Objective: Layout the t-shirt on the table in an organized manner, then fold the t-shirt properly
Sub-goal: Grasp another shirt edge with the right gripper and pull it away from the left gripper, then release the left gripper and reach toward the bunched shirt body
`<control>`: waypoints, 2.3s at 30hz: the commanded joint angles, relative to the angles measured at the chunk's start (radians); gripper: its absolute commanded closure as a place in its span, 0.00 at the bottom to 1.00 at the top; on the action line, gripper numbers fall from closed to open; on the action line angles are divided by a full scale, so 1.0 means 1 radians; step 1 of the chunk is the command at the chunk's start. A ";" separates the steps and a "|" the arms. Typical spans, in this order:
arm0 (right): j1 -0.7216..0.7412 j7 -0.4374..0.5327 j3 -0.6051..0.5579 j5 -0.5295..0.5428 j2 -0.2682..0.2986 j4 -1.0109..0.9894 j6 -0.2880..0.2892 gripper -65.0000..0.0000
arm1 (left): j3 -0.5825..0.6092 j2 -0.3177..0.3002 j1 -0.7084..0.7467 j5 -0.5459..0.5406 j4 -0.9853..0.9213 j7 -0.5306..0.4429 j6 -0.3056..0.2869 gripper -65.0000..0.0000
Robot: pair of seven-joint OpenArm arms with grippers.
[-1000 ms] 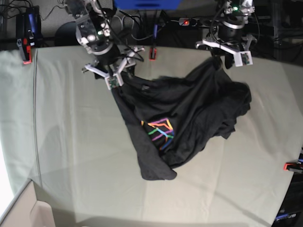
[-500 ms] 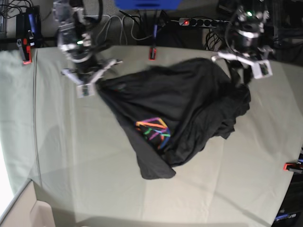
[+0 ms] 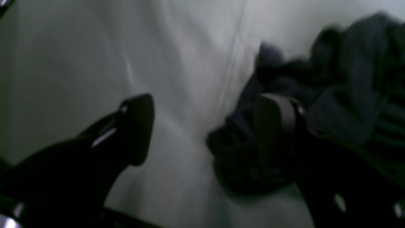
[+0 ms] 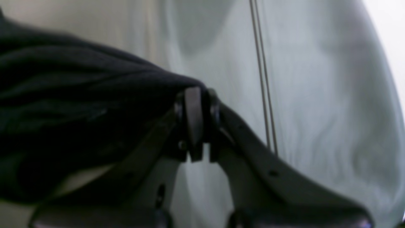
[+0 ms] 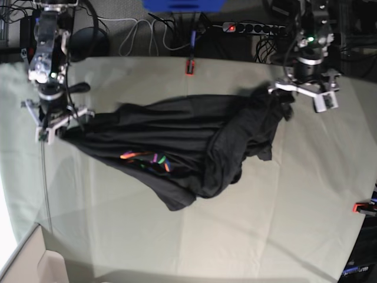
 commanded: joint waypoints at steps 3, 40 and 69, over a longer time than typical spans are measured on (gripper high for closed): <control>-0.007 -0.028 0.005 -0.003 0.005 0.020 -0.018 1.00 | 0.047 -0.003 -0.007 0.001 0.023 -0.034 -0.009 0.26; -0.020 -0.127 0.003 -0.001 -0.016 0.052 -0.018 1.00 | 0.159 -0.006 -0.227 0.001 0.119 0.208 -0.004 0.98; -0.017 -0.127 -0.020 -0.001 -0.023 0.046 -0.018 1.00 | 0.134 -0.040 -0.087 -0.005 0.039 0.385 -0.009 0.54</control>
